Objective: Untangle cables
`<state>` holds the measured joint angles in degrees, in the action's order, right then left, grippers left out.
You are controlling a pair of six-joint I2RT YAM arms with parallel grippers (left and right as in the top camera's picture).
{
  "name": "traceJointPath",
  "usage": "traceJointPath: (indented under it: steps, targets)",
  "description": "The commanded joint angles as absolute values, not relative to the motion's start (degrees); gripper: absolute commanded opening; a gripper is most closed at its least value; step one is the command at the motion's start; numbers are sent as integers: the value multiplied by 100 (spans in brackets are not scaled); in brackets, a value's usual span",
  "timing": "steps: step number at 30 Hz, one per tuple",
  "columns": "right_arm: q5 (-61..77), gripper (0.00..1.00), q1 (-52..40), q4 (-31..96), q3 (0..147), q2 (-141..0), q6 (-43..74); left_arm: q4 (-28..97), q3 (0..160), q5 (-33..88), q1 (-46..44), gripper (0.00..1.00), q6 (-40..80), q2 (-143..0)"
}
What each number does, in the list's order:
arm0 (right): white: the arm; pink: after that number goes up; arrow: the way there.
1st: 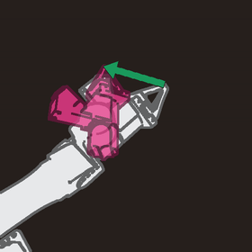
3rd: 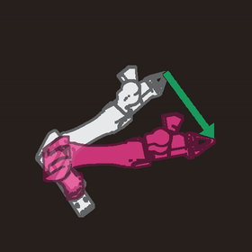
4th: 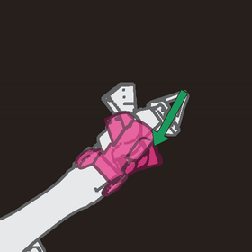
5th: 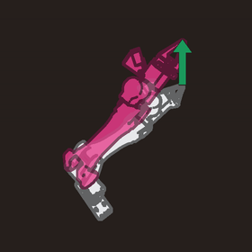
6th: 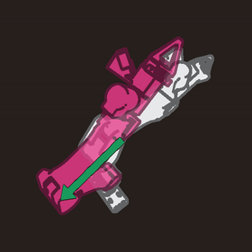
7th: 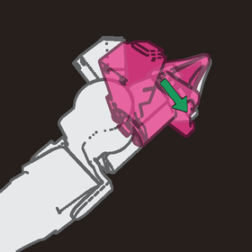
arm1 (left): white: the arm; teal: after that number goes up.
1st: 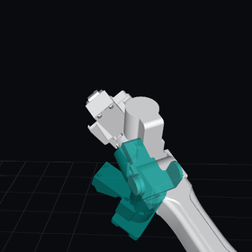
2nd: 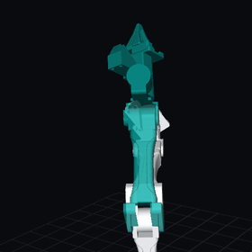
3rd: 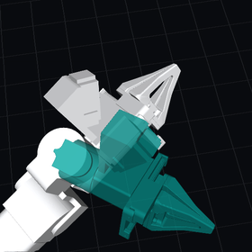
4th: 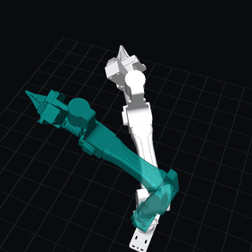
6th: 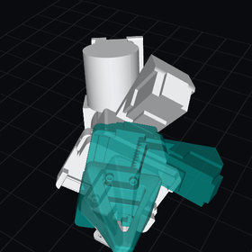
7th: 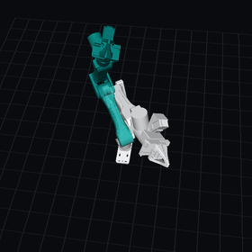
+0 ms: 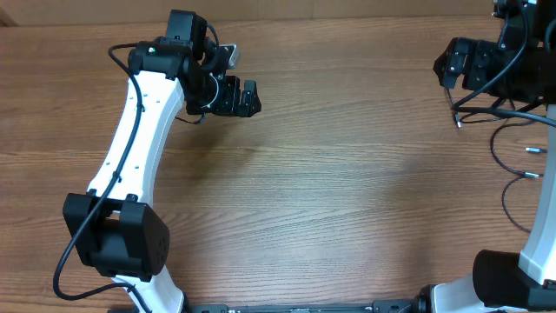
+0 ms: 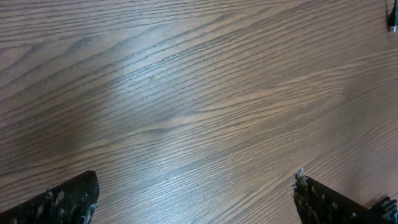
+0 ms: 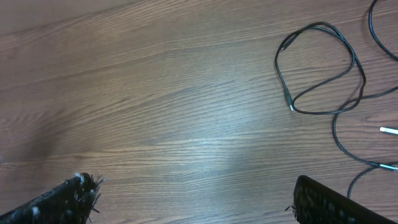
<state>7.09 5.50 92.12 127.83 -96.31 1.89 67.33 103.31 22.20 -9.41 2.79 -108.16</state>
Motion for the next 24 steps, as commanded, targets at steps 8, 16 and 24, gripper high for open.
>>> traceJointPath:
  steps: [8,16,24]
  targets:
    - [716,100,537,9190,12827,-9629,217,6862,10409,1352,-950,99,148,-10860]
    - [716,100,537,9188,12827,-9629,217,6810,10394,1509,-1052,100,191,-10674]
    - [716,100,537,9188,12827,-9629,217,6195,10326,1500,-1330,100,167,-9837]
